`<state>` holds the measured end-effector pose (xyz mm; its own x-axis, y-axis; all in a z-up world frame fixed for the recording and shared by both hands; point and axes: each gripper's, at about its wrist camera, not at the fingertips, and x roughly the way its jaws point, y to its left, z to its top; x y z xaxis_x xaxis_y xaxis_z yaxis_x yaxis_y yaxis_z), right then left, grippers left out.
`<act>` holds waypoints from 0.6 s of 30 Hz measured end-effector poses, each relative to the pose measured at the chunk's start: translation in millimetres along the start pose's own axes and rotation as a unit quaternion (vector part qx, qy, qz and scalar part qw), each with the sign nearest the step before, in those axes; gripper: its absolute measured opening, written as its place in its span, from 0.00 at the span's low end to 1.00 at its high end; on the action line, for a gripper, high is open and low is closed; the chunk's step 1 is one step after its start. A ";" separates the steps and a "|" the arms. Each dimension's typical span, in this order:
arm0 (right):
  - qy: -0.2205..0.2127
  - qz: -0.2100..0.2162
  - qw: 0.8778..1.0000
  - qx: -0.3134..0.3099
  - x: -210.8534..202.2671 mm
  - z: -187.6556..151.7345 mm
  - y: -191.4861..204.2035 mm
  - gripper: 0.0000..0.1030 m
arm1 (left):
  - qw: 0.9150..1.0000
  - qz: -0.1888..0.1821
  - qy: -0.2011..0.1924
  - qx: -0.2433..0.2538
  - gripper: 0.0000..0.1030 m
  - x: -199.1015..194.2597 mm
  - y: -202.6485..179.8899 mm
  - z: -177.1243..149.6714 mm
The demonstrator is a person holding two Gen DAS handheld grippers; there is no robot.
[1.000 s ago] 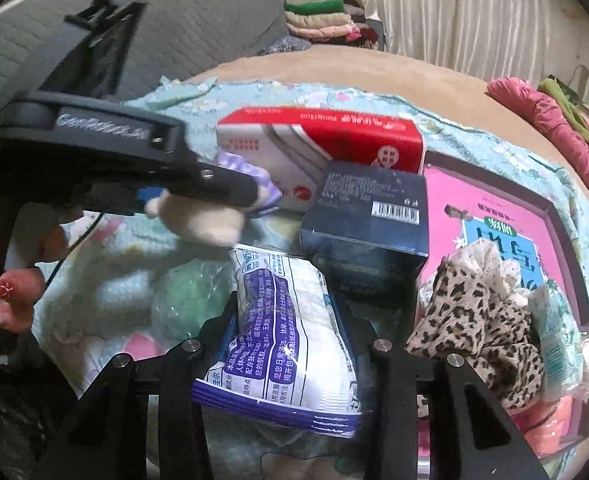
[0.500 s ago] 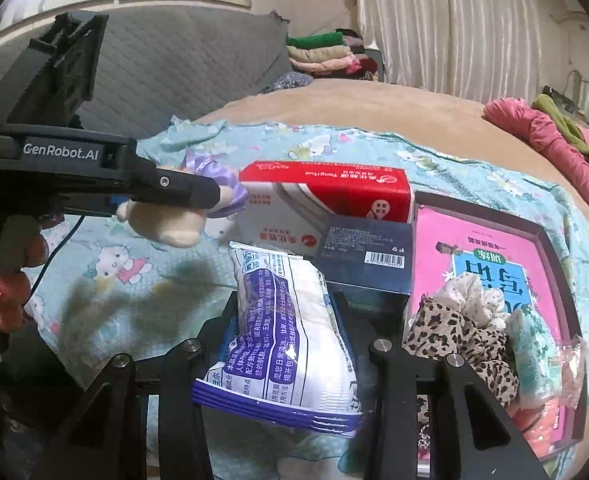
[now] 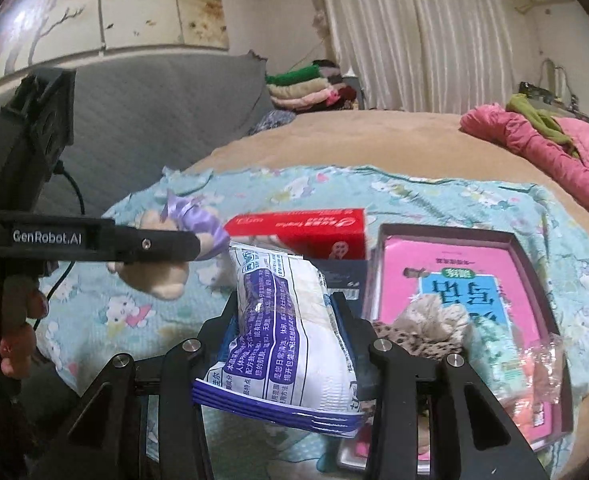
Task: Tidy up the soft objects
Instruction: 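Lift the bunny with left tool while right tool lifts the white-blue packet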
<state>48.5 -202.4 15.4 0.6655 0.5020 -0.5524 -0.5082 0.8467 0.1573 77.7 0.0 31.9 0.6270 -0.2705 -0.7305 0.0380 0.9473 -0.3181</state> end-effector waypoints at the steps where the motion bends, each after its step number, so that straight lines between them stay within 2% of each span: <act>1: -0.004 -0.001 1.000 0.003 -3.1 0.9 -2.5 0.43 | 1.000 0.001 -0.002 0.003 0.45 -0.9 -3.6 -0.1; 14: -0.038 -0.028 0.998 0.047 -32.8 8.7 -40.2 0.43 | 0.999 0.012 -0.002 0.043 0.46 -5.6 -45.6 0.9; 18: -0.063 -0.045 0.995 0.057 -49.8 11.0 -52.9 0.43 | 0.999 0.005 -0.004 0.054 0.46 -8.1 -59.1 0.8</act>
<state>48.4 -270.2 43.6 0.7732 0.4345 -0.4619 -0.3821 0.9005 0.2075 71.0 -53.6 57.1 0.6343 -0.2603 -0.7279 0.1149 0.9629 -0.2442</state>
